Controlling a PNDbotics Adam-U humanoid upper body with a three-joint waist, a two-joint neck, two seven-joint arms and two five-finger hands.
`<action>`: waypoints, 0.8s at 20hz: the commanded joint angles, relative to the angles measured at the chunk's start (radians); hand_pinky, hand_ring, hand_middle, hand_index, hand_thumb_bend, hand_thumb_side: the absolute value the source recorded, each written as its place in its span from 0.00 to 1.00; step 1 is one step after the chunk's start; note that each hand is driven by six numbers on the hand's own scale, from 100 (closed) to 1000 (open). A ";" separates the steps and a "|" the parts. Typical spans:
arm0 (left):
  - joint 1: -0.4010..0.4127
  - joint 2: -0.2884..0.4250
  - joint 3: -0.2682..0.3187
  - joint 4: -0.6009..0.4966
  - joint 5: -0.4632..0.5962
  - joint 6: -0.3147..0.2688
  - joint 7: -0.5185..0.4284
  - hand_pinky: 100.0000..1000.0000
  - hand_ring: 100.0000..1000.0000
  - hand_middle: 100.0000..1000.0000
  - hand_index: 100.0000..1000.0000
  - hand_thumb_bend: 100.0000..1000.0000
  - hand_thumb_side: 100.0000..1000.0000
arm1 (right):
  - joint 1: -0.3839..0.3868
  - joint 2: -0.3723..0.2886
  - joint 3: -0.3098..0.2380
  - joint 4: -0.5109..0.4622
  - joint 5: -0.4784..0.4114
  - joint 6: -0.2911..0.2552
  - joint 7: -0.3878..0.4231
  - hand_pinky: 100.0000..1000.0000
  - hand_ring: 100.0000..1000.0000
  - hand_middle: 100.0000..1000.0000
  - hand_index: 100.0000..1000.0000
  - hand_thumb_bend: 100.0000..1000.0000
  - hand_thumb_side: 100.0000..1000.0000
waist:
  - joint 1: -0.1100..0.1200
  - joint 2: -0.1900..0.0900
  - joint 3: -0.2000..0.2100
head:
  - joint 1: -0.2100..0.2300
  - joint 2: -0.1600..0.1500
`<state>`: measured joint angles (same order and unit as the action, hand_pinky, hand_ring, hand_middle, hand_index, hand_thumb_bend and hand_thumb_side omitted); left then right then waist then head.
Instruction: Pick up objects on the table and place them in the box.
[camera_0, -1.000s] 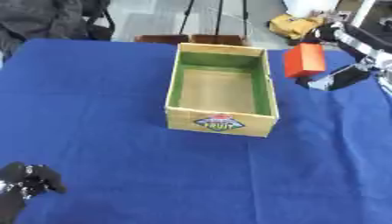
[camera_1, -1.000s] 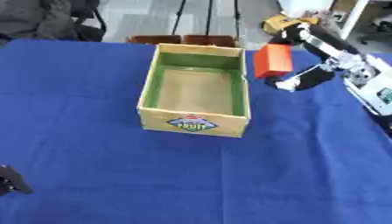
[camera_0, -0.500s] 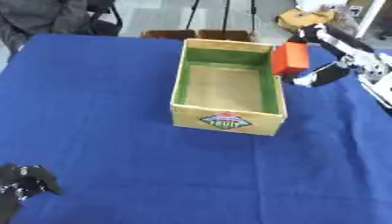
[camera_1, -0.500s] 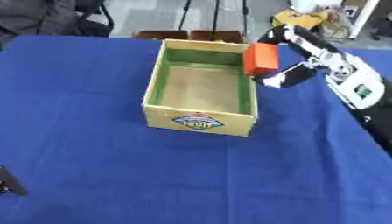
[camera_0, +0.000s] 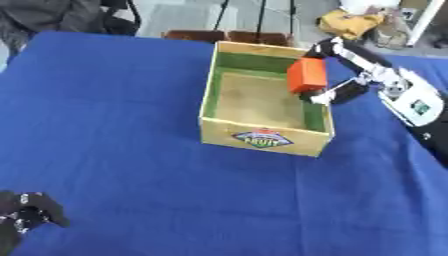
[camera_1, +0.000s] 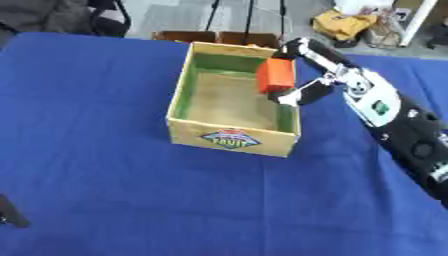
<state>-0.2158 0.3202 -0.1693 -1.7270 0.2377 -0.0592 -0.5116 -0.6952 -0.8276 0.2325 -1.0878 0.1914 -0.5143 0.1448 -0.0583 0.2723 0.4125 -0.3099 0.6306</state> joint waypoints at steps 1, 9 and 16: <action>-0.018 0.000 -0.002 -0.014 0.003 0.002 -0.008 0.59 0.50 0.44 0.60 0.20 1.00 | -0.025 0.001 -0.001 0.025 0.037 -0.007 -0.006 0.68 0.57 0.20 0.37 0.00 0.00 | 0.002 -0.013 0.006 | -0.009 -0.013; -0.032 -0.013 -0.004 -0.015 0.006 0.008 -0.014 0.59 0.50 0.44 0.60 0.20 1.00 | -0.038 0.052 0.009 0.104 0.120 -0.033 -0.004 0.69 0.58 0.24 0.40 0.00 0.00 | 0.002 -0.002 0.020 | -0.023 -0.013; -0.037 -0.019 -0.004 -0.015 0.007 0.011 -0.015 0.59 0.50 0.43 0.60 0.21 1.00 | -0.046 0.081 0.012 0.136 0.161 -0.061 0.005 0.70 0.61 0.32 0.48 0.00 0.06 | 0.000 0.001 0.023 | -0.028 -0.014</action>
<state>-0.2412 0.2990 -0.1752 -1.7269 0.2386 -0.0475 -0.5232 -0.7366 -0.7502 0.2408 -0.9606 0.3403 -0.5694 0.1464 -0.0631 0.2841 0.4323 -0.3354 0.6303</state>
